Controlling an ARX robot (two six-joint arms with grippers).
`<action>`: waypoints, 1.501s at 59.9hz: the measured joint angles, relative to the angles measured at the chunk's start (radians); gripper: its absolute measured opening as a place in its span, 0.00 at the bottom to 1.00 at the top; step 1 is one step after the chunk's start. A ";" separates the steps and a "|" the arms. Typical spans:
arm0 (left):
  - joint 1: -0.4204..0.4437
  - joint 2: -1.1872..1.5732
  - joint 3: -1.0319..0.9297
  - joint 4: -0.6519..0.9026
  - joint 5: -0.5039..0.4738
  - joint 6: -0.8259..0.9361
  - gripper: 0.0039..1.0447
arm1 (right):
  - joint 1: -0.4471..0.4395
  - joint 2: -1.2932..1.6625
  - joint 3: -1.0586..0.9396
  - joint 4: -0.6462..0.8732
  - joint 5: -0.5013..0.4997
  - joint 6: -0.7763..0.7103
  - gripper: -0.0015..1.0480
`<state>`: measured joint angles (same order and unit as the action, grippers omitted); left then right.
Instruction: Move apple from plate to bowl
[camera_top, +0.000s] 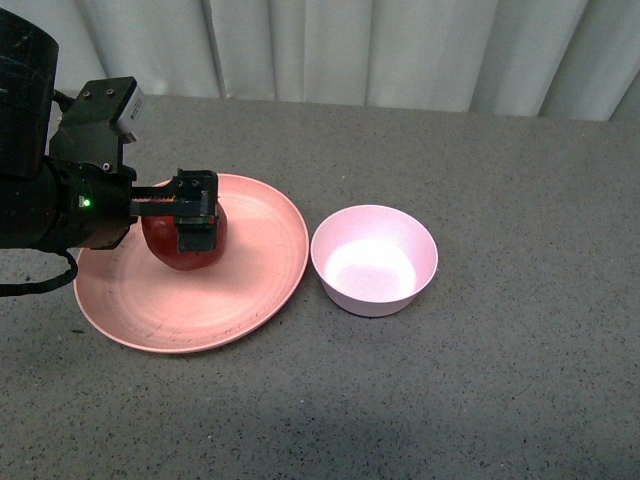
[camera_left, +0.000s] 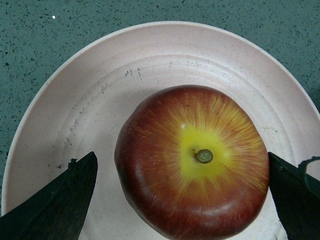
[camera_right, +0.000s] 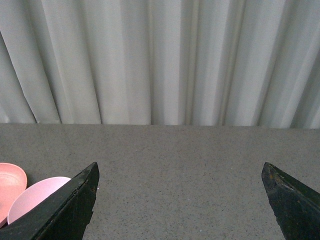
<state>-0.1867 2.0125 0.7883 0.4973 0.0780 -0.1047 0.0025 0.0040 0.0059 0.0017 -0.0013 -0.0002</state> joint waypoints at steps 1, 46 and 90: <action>0.000 0.000 0.000 0.000 0.000 0.001 0.94 | 0.000 0.000 0.000 0.000 0.000 0.000 0.91; -0.100 -0.134 -0.010 -0.029 0.034 0.002 0.69 | 0.000 0.000 0.000 0.000 0.000 0.000 0.91; -0.307 -0.022 0.139 -0.063 0.045 -0.026 0.68 | 0.000 0.000 0.000 0.000 0.000 0.000 0.91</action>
<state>-0.4942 1.9903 0.9276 0.4343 0.1230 -0.1307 0.0025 0.0040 0.0059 0.0017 -0.0013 -0.0002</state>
